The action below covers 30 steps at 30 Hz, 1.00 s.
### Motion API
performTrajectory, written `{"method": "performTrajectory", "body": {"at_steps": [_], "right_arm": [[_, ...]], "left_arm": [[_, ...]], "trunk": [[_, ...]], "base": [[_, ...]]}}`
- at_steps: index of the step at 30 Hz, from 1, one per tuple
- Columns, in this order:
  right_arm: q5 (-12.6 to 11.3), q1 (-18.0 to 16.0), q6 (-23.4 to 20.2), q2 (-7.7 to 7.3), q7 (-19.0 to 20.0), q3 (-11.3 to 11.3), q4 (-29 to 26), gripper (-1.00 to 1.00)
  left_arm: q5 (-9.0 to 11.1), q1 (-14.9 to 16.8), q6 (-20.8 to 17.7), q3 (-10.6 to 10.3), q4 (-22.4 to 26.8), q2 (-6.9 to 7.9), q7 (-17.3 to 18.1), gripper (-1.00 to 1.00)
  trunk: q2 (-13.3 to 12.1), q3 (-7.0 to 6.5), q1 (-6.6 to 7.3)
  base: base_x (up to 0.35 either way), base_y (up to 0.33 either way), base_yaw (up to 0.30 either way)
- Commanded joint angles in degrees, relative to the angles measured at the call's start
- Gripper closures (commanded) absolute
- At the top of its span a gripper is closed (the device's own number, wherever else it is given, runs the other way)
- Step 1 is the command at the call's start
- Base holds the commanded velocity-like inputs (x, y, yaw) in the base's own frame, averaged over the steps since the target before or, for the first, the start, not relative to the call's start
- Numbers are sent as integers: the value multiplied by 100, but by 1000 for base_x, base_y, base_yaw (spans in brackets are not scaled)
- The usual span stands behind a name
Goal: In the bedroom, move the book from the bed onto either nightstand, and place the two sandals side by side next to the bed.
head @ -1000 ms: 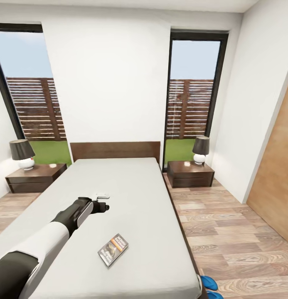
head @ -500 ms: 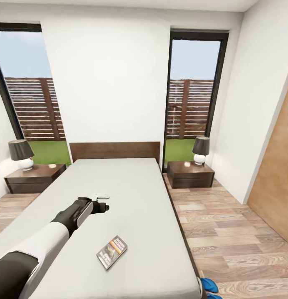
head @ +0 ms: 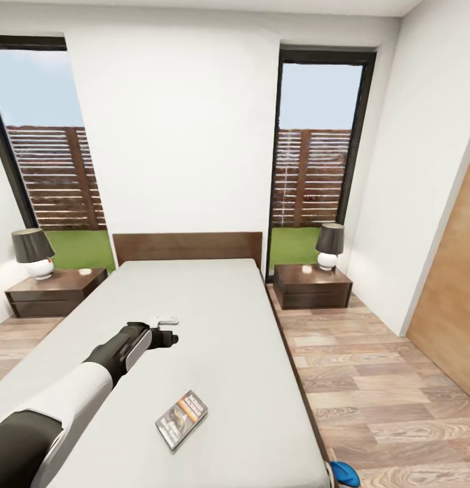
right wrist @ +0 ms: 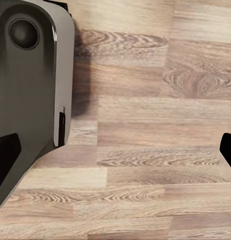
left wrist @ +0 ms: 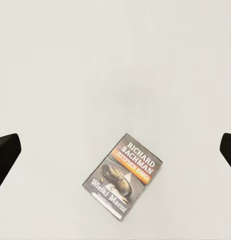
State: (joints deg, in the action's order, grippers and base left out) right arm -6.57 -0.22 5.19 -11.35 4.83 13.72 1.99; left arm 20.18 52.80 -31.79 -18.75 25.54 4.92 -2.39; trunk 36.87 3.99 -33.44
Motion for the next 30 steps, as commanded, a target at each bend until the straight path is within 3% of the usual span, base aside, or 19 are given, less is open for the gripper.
{"method": "performTrajectory", "body": {"at_steps": [1,30], "right_arm": [[-61,-4,34,-1,27,43,12,-100],[-38,-4,34,10,27,43,11,-100]], "left_arm": [[47,4,-22,-41,10,7,-25,-100],[42,3,-20,-43,17,3,-25,-100]], "trunk": [[8,9,-3],[8,9,-3]], "base": [[84,0,43],[58,0,85]]}}
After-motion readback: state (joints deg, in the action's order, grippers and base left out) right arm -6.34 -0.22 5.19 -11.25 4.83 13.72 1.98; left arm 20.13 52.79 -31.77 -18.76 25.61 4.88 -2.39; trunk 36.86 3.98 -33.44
